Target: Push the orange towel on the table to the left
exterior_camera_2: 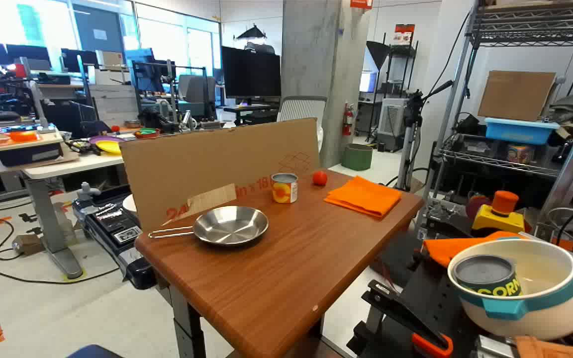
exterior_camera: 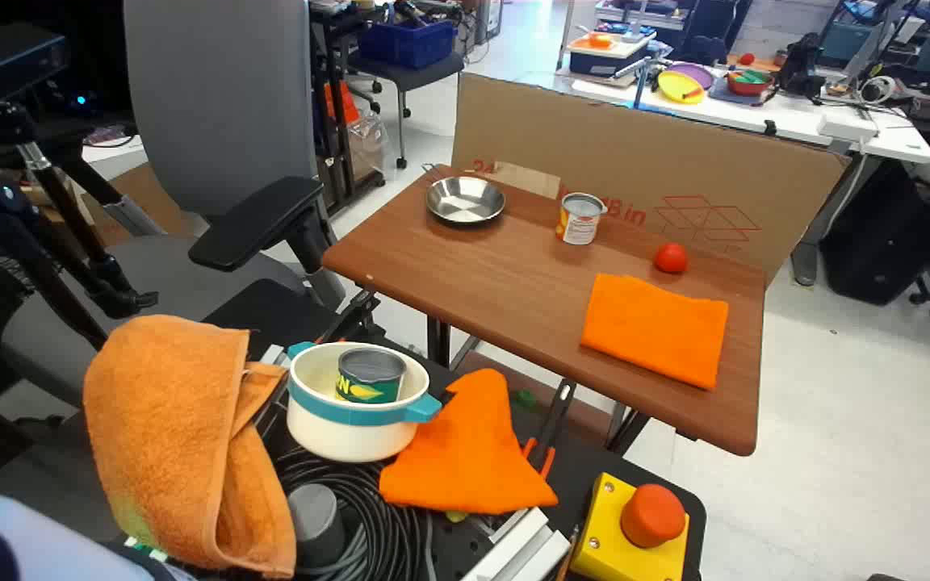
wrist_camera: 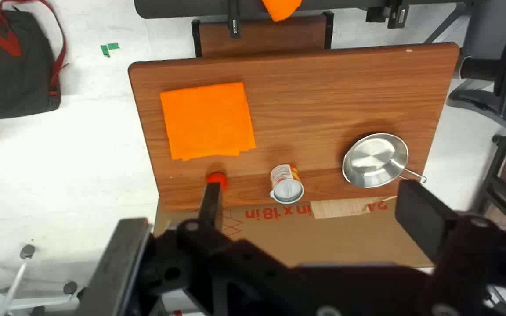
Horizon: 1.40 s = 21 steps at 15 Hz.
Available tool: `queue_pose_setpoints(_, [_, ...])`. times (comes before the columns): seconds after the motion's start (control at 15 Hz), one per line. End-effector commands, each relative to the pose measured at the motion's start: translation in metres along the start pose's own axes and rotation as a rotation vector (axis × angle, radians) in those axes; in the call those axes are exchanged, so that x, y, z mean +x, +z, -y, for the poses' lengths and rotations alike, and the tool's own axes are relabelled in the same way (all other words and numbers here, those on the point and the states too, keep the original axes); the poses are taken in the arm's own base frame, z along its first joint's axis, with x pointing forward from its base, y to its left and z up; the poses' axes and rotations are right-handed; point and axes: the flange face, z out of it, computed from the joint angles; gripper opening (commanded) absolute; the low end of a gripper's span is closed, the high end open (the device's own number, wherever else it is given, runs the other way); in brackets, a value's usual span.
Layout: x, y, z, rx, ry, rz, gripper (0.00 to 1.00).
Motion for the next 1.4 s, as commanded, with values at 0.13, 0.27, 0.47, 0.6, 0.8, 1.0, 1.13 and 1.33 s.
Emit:
queue_pose_setpoints(0.13, [0.0, -0.002, 0.0, 0.0, 0.0, -0.002, 1.0])
queue_pose_setpoints(0.27, [0.001, -0.002, 0.0, 0.0, 0.0, -0.003, 1.0])
queue_pose_setpoints(0.47, [0.001, -0.002, 0.0, 0.0, 0.0, -0.003, 1.0])
queue_pose_setpoints(0.6, [0.001, -0.002, 0.0, 0.0, 0.0, -0.003, 1.0])
queue_pose_setpoints(0.8, [0.004, -0.002, -0.002, -0.02, -0.011, -0.023, 1.0])
queue_pose_setpoints(1.0, [0.037, 0.013, -0.015, -0.058, 0.01, -0.068, 1.0])
queue_pose_setpoints(1.13, [0.061, 0.036, -0.029, -0.091, 0.02, -0.07, 1.0])
queue_pose_setpoints(1.33, [0.094, 0.08, -0.048, -0.124, 0.034, -0.058, 1.0])
